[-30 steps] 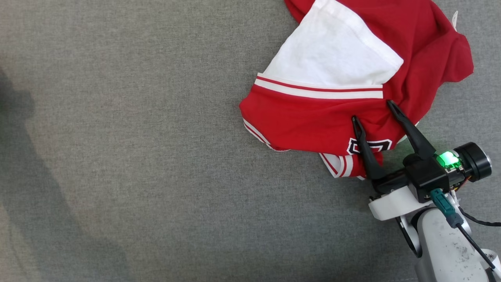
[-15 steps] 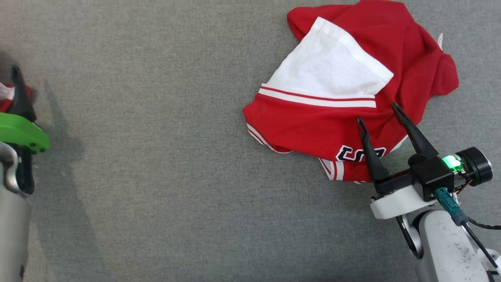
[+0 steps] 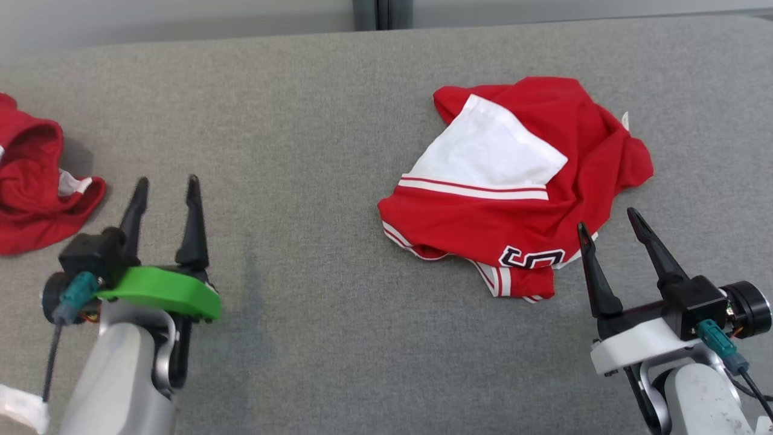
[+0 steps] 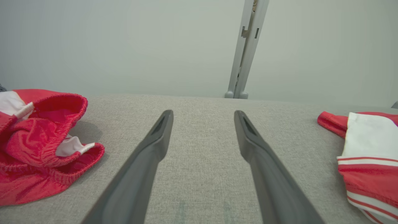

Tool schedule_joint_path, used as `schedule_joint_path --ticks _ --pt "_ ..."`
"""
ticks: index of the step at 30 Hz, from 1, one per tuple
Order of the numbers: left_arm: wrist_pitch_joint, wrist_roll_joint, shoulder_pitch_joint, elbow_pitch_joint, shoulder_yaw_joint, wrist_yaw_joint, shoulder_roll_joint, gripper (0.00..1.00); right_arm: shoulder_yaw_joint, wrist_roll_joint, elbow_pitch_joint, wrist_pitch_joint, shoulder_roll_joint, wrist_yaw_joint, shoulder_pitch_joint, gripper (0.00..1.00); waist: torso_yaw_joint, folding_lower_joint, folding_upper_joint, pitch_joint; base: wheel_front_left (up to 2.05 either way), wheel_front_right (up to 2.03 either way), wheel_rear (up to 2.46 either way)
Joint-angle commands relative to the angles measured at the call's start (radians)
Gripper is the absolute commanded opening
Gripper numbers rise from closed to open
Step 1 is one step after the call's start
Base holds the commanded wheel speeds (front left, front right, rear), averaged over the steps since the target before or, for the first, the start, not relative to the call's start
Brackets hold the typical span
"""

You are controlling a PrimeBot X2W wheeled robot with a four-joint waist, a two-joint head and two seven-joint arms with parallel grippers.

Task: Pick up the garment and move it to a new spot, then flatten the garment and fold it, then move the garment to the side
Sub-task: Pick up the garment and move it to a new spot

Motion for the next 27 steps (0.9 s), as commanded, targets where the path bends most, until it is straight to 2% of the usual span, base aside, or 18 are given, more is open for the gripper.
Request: schedule_joint_path --ticks 1,11,17,27 --pt "0.001 0.007 0.049 -0.019 -0.001 -0.006 -0.015 1.00 -0.005 0.013 0.005 0.000 -0.002 -0.001 0.023 1.00 -0.018 0.0000 0.0000 -0.101 0.00 0.00 0.00" --pt "0.001 0.062 0.254 -0.067 0.000 -0.023 -0.139 1.00 -0.014 0.061 0.041 0.000 -0.003 -0.001 0.099 1.00 -0.029 0.0000 0.0000 -0.203 0.00 0.00 0.00" --pt "0.001 0.105 0.350 -0.092 0.013 -0.035 -0.168 1.00 -0.005 0.085 0.067 0.000 -0.002 -0.001 0.133 1.00 -0.028 0.0000 0.0000 -0.235 0.00 0.00 0.00" --pt "0.001 0.122 0.435 -0.117 0.006 -0.046 -0.180 1.00 -0.002 0.117 0.113 0.000 -0.002 -0.001 0.158 1.00 -0.027 0.0000 0.0000 -0.257 0.00 0.00 0.00"
